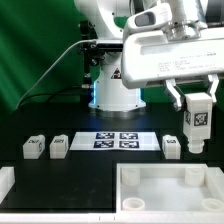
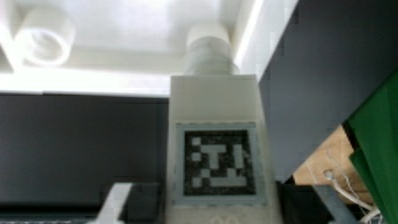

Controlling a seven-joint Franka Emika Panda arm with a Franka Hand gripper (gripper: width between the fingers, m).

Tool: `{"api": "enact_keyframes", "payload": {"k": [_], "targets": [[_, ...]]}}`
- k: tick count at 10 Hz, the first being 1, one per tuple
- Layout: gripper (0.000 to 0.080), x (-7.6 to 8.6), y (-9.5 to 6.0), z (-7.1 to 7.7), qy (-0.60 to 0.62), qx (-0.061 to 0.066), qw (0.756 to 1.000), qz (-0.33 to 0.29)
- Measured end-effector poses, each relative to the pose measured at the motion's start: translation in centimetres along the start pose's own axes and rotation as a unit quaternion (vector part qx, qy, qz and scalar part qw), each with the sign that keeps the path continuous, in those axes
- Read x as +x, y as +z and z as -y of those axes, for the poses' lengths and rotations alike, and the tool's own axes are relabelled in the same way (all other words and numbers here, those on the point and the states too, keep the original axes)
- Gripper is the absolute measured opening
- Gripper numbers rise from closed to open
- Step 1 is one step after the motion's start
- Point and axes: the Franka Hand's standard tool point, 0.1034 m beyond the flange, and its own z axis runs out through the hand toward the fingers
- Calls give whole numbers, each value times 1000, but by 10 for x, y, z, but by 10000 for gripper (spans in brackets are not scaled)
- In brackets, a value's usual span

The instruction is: Assemble one leg

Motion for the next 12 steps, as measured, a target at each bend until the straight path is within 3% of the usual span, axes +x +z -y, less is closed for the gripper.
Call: {"api": "enact_keyframes", "payload": {"k": [1, 2, 5, 8, 12], "targets": [[292, 13, 10, 4, 2, 4, 1000, -6], [292, 16, 20, 6, 2, 6, 1000, -9], [292, 6, 50, 6, 10, 10, 1000, -2], [292, -8, 64, 3, 14, 10, 1000, 9], [292, -5, 73, 0, 18, 9, 1000, 5]]}}
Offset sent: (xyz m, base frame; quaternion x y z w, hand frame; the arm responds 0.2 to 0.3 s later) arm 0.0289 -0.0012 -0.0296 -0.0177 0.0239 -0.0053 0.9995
